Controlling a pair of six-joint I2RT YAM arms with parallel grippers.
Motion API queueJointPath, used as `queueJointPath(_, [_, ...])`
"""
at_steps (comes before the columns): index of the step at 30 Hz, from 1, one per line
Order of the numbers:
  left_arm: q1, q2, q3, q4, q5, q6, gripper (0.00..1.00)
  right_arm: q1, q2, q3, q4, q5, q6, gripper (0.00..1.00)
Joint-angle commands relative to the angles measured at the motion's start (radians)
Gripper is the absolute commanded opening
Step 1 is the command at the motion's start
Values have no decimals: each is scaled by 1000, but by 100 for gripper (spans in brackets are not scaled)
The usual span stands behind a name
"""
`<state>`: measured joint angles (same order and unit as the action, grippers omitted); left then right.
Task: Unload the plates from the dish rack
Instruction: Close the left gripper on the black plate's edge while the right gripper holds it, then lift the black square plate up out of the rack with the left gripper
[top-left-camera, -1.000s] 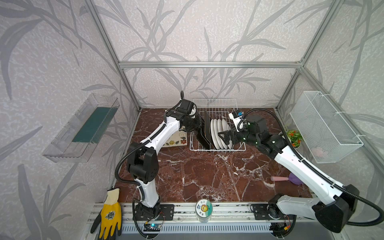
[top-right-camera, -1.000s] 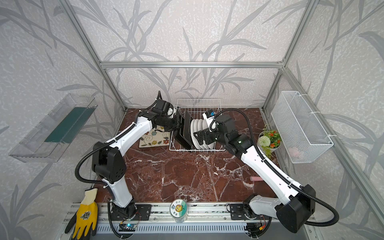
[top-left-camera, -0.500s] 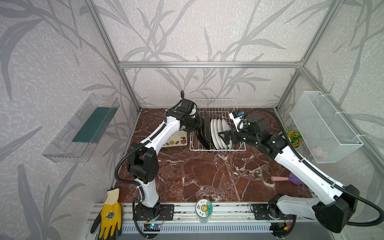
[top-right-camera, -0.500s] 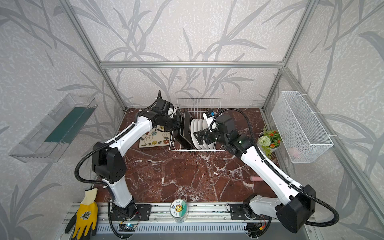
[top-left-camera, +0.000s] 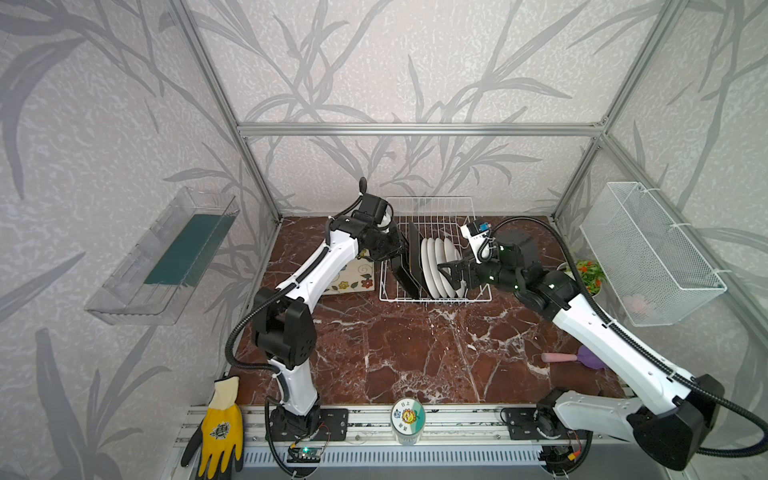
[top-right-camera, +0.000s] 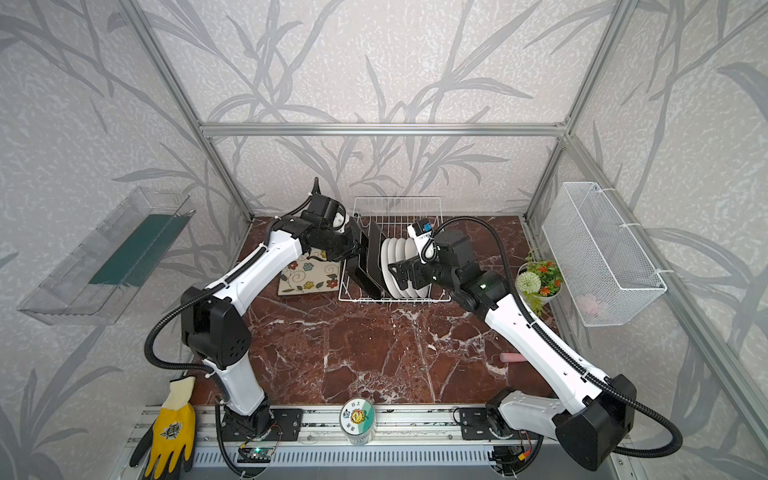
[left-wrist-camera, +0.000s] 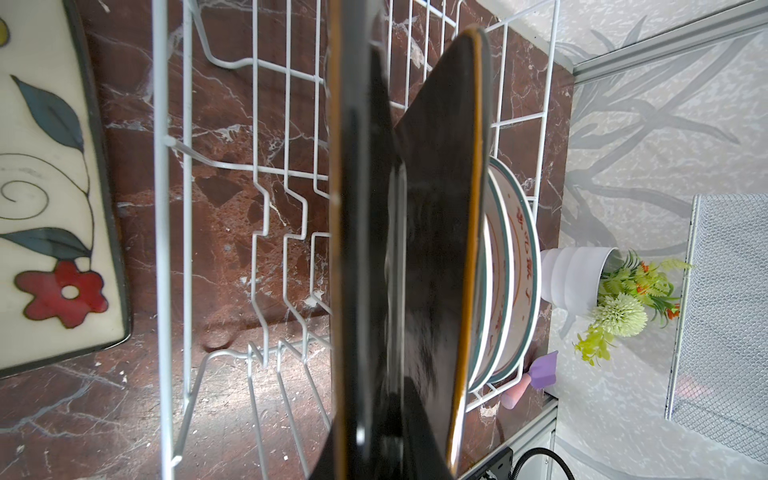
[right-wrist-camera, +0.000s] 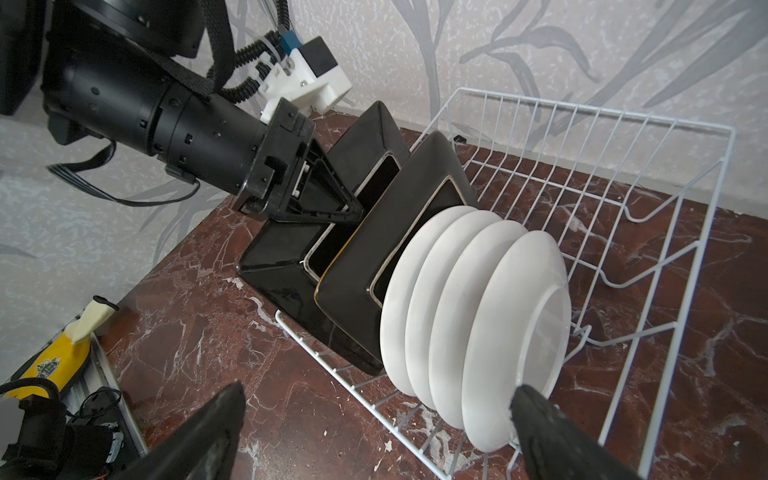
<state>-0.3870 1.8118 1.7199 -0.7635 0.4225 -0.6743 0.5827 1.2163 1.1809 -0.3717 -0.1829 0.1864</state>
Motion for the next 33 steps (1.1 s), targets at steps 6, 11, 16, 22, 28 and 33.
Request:
queueJointPath(6, [4,-85,105,15,-3,17,0,6,-32,-5,4,16,-6,99])
queueJointPath(11, [4,-91,110,11,-5,30,0,6,-31,-3,3,25,-7,99])
queueJointPath(16, [4,-95,129,-9,-14,50,0,6,-23,2,7,23,-2,99])
queueJointPath(22, [6,-114,125,6,-32,53,0,5,-14,5,14,17,6,99])
queueJointPath(28, [7,-121,135,-8,-43,62,0,6,-11,14,13,11,5,99])
queueJointPath(33, [7,-138,139,-6,-69,74,0,6,-9,12,13,11,6,99])
